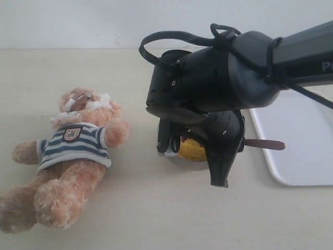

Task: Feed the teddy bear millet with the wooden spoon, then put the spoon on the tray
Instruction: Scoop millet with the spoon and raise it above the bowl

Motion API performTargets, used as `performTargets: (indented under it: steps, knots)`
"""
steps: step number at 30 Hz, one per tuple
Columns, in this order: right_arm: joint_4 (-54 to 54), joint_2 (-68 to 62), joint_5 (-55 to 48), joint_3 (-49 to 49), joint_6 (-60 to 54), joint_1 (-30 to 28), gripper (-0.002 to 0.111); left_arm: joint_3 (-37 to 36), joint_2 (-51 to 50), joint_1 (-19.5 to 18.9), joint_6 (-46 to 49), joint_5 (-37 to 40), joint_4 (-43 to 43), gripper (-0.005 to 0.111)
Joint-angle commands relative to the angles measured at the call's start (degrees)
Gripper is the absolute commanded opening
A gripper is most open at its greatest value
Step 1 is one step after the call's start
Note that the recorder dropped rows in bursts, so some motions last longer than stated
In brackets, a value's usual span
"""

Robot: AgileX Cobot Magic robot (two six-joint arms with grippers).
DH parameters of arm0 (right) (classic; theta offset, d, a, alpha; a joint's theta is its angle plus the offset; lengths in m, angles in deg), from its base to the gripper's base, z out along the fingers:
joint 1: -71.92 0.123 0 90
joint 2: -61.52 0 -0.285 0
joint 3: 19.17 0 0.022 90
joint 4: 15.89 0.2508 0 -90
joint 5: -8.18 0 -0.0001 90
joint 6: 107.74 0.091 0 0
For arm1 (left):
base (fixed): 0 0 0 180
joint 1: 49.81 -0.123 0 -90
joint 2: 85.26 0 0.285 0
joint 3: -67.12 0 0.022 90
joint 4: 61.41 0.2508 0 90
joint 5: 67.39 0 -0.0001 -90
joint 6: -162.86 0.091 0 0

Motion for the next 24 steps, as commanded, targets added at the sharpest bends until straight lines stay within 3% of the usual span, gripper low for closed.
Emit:
performTargets:
  steps: [1,24]
  knots:
    - [3.7,0.4,-0.3,-0.1,1.0,-2.7,-0.001,-0.2,0.2,-0.2,0.1,-0.1,0.0,0.004]
    - [5.1,0.6,-0.3,1.5,3.2,-5.1,-0.001,-0.2,0.2,-0.2,0.1,-0.1,0.0,0.004]
